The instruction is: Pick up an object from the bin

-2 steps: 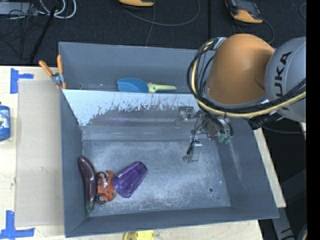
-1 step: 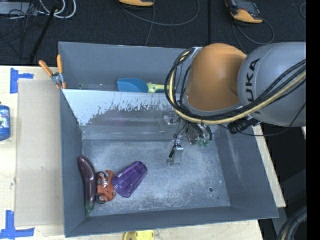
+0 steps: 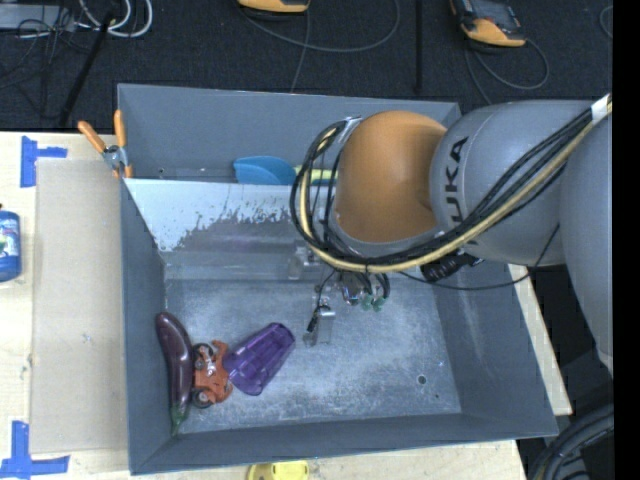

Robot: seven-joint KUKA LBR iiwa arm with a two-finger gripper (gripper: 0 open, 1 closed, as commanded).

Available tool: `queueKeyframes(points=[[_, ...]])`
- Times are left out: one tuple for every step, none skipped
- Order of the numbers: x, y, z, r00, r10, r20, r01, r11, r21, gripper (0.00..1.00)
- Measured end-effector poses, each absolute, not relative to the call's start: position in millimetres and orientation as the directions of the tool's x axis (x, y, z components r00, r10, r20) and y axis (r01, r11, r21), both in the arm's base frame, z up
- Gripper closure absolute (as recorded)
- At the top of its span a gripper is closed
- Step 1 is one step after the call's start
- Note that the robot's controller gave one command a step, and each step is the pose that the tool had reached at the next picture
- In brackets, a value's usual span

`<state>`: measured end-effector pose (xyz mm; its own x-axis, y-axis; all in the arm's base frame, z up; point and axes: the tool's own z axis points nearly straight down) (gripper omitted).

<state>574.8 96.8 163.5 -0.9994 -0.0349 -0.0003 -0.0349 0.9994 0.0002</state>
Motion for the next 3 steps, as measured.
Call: queueKeyframes(points=[[556.7, 96, 102, -0.995, -0.096, -0.004, -0.096, 0.995, 0.001, 0.0], [546.0, 141, 75, -0.971, -0.239, 0.002, -0.239, 0.971, -0.002, 0.0], [540.6, 158, 71, -0.975, -0.224, 0.003, -0.224, 0.975, 0.0, 1.0]])
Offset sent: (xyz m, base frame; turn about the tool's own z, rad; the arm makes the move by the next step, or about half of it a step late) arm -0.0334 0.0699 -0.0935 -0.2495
